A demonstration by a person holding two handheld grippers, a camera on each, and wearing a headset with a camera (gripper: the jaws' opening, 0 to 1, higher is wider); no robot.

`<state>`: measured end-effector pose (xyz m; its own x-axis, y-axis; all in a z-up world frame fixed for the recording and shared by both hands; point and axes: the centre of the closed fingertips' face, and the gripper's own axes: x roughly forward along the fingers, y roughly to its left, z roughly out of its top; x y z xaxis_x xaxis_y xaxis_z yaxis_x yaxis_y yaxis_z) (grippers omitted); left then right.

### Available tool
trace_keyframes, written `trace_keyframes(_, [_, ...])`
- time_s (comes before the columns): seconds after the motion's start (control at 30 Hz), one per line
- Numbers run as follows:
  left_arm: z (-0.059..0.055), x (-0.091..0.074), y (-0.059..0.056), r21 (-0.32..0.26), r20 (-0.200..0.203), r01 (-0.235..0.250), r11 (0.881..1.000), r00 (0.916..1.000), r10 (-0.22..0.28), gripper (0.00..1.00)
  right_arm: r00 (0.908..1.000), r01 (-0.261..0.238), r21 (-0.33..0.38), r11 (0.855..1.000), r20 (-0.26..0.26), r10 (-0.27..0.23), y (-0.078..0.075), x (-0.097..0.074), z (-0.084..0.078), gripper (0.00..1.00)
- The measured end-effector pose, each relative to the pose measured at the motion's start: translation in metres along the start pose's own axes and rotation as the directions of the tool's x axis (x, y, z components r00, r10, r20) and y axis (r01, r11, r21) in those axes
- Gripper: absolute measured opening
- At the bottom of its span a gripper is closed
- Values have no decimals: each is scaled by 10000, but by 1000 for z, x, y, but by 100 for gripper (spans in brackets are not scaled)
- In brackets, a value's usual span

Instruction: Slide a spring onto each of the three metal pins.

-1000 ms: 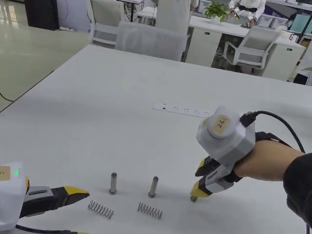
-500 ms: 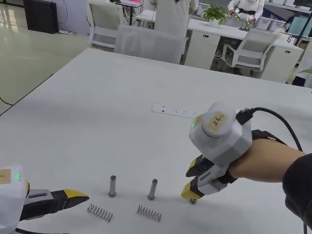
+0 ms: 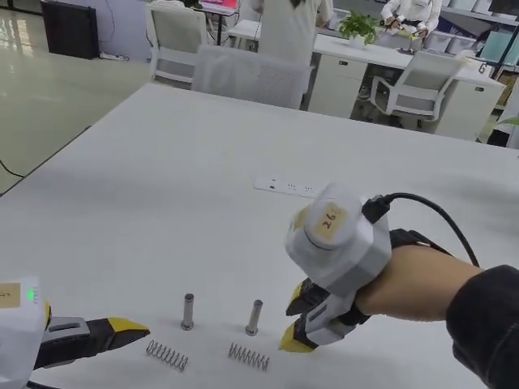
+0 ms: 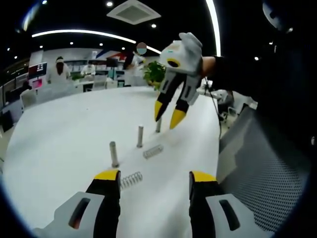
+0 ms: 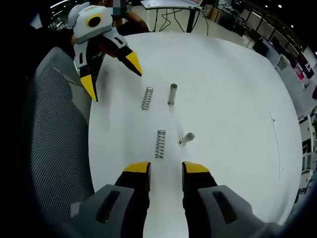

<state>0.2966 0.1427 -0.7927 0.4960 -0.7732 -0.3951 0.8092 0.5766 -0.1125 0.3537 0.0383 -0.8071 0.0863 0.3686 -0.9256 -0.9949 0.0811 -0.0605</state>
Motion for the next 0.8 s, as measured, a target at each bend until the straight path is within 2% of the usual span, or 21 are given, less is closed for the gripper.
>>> trace_keyframes(0.37, [0,0,0,-7,12,3,10000,10000,-3,50,9989,-406,119,9991,-216,408,10,27,-2,19])
trace_keyframes(0.57, [-1,1,0,-2,-12,33,10000,10000,-33,49,9985,-269,287,9992,-468,282,10,42,-6,16])
trace_keyframes(0.8, [-2,1,-1,-25,-37,48,10000,10000,-48,49,9973,-231,403,9989,-688,259,10,51,-11,14])
